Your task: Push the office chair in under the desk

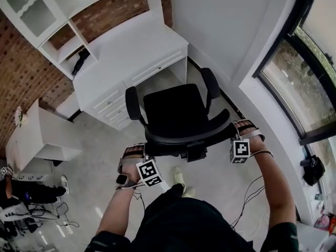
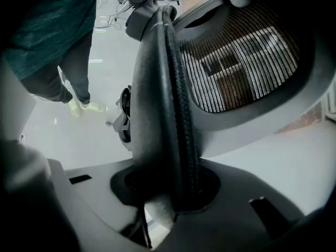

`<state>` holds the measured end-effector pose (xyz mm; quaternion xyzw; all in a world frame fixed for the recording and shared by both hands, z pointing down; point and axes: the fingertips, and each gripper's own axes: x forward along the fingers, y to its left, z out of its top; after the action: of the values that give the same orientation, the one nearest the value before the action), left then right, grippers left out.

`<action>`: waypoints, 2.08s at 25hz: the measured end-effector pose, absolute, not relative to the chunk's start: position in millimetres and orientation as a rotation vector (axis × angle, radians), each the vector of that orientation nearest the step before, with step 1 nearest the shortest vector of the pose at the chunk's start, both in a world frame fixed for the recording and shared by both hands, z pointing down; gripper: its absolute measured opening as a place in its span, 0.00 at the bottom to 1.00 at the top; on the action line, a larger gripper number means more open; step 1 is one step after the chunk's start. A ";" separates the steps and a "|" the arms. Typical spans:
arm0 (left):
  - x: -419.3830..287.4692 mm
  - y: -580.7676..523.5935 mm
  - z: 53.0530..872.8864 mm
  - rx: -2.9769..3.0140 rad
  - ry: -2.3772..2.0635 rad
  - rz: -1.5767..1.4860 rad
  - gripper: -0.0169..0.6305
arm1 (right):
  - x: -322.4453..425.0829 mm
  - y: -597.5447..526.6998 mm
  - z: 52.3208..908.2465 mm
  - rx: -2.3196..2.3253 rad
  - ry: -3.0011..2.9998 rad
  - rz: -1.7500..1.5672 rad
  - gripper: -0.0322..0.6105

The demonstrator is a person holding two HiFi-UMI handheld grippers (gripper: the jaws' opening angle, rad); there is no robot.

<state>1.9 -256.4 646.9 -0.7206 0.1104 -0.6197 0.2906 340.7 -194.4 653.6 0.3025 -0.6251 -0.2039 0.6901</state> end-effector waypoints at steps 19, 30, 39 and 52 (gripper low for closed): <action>60.1 -316.6 643.8 -1.934 0.451 -1.734 0.15 | 398.2 -303.8 644.7 0.577 -1.487 -0.552 0.18; 96.2 -346.8 647.2 -1.935 0.565 -1.807 0.15 | 435.8 -363.3 652.6 0.475 -1.528 -0.597 0.19; 112.9 -360.0 647.4 -1.933 0.648 -1.851 0.15 | 452.3 -401.6 655.9 0.423 -1.549 -0.667 0.19; 121.8 -372.1 648.7 -1.935 0.674 -1.853 0.15 | 460.2 -417.0 658.8 0.405 -1.564 -0.659 0.19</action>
<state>121.8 -372.1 648.7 -0.6880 0.2397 -0.6586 0.1883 460.2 -417.0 658.8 0.1778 -0.6866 -0.2892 0.6429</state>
